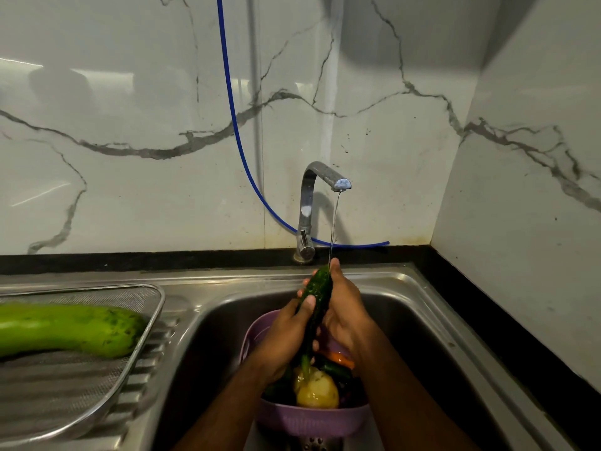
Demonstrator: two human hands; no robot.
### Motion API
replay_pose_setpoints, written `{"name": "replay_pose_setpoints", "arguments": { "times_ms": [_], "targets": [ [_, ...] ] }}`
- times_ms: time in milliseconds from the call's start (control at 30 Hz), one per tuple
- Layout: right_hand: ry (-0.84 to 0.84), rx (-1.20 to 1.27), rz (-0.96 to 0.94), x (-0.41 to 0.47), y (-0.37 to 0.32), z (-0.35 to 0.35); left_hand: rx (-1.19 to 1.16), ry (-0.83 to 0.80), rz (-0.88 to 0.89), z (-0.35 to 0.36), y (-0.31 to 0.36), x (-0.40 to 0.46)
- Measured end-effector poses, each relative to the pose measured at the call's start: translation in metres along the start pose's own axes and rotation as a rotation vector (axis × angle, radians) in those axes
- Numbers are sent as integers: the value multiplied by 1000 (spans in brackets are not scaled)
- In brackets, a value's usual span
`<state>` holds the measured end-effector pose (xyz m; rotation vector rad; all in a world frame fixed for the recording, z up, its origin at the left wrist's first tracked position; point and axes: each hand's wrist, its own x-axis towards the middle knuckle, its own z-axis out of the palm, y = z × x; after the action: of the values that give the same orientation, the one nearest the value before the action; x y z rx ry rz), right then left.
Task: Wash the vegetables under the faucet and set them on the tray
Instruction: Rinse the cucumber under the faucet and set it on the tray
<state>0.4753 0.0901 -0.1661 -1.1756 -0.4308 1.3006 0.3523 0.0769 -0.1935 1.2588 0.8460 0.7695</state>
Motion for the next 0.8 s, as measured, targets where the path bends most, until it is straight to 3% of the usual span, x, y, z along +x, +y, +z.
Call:
{"name": "replay_pose_setpoints", "arguments": {
  "times_ms": [167, 333, 467, 567, 800],
  "targets": [
    [-164, 67, -24, -5, 3, -11, -265, -90, -272, -5, 8, -1],
    [-201, 85, -88, -6, -1, -9, -498, -240, -312, -5, 11, 2],
    [-349, 193, -57, -9, -7, -18, -569, -271, -295, -7, 11, 3],
    [-354, 207, -67, -7, -10, -25, -502, -233, -280, -7, 12, 3],
    [-39, 14, -210, 1, -7, -29, 38, -134, -196, -7, 3, 1]
  ]
}}
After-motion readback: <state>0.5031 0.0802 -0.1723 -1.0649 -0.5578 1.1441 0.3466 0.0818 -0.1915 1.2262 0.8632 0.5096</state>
